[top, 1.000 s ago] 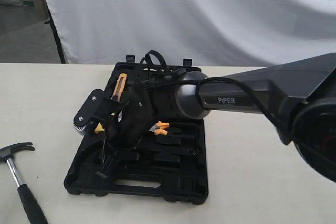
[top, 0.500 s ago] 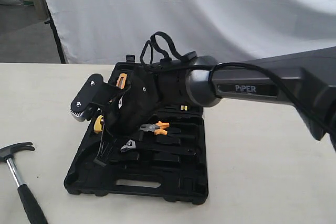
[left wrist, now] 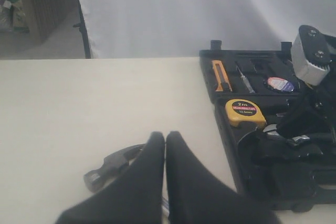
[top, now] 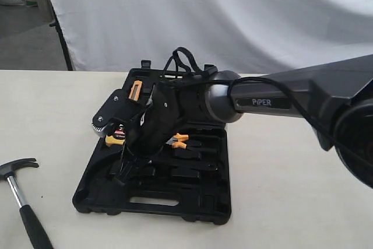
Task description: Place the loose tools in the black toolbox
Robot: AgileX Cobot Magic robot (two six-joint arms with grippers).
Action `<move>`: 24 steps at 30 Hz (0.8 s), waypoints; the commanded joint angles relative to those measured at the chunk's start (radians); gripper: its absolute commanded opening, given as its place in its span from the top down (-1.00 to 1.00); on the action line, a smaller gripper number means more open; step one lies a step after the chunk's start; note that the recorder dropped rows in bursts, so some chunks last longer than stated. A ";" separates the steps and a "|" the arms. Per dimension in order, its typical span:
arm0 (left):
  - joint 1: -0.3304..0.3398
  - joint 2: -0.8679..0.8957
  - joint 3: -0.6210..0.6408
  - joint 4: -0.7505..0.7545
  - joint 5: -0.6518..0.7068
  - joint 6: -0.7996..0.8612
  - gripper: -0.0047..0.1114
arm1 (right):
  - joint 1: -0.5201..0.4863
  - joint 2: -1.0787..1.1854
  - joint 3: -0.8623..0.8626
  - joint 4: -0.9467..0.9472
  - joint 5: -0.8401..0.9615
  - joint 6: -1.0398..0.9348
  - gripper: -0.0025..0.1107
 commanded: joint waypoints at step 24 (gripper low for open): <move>-0.008 -0.004 0.003 0.005 -0.002 -0.008 0.91 | -0.050 -0.145 0.015 -0.185 0.227 0.150 -0.46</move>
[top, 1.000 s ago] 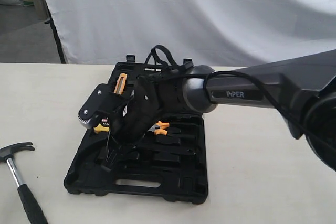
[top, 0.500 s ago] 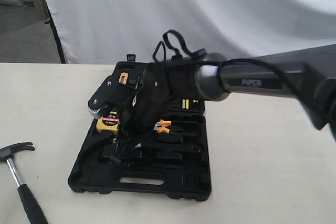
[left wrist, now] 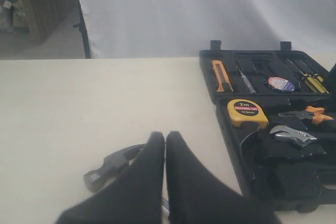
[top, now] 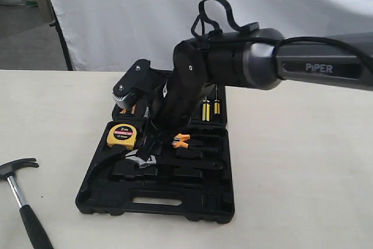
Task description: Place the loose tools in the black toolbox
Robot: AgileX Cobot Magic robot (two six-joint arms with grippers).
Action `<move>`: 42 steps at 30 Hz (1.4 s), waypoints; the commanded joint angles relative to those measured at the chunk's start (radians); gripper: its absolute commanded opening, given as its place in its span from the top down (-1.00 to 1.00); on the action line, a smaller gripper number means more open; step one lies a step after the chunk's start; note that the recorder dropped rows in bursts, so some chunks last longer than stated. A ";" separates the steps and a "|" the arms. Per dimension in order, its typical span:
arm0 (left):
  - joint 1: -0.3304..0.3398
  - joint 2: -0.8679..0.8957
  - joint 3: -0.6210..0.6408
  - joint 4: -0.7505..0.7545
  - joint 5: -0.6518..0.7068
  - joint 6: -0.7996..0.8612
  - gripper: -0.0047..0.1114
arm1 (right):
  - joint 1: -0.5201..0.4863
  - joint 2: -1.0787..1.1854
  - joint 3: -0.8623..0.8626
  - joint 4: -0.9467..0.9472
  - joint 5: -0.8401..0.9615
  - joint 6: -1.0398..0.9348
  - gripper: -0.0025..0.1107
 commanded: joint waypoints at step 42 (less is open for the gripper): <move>-0.008 -0.004 0.003 0.005 -0.002 -0.008 0.91 | -0.002 0.143 -0.007 -0.130 0.221 -0.327 0.96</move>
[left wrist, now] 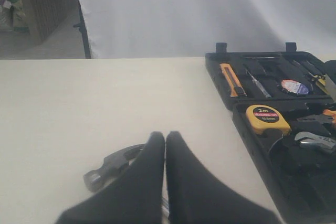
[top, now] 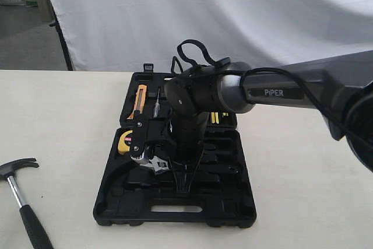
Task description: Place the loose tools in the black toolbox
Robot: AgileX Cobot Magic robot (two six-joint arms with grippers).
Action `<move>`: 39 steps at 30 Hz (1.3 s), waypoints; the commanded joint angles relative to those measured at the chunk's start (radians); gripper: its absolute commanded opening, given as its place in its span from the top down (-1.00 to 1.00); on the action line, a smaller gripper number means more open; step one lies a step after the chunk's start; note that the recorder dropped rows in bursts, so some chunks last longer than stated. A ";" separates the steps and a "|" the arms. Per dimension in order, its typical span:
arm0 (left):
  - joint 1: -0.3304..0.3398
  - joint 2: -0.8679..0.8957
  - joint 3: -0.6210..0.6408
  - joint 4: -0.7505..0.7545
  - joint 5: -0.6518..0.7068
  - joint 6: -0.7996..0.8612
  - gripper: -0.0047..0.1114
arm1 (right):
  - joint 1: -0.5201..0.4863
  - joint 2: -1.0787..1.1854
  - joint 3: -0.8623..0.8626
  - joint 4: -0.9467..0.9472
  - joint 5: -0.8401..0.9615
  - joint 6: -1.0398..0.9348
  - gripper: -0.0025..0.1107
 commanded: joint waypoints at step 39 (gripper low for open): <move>-0.008 -0.004 0.003 0.005 -0.002 -0.008 0.91 | -0.071 -0.095 0.008 0.235 0.113 -0.123 0.96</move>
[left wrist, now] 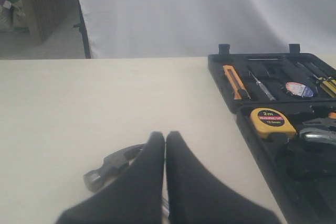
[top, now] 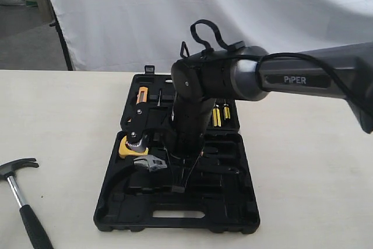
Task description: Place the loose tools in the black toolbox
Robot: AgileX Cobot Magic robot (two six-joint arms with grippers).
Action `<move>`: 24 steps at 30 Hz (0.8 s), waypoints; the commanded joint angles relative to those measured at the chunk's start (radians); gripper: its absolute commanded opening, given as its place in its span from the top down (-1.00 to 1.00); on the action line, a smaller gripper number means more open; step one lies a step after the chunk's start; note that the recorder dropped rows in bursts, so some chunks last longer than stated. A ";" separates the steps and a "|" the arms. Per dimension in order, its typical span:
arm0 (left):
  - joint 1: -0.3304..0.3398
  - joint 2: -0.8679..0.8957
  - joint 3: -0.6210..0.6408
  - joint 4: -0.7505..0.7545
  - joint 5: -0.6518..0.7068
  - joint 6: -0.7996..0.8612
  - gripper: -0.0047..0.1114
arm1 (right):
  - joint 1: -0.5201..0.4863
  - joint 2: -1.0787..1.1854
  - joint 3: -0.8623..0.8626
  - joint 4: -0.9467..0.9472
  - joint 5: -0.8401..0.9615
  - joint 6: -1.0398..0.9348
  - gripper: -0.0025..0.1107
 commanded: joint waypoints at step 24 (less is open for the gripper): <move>-0.008 -0.004 0.003 0.005 -0.002 -0.008 0.91 | -0.231 0.025 0.000 0.554 0.287 -0.370 0.96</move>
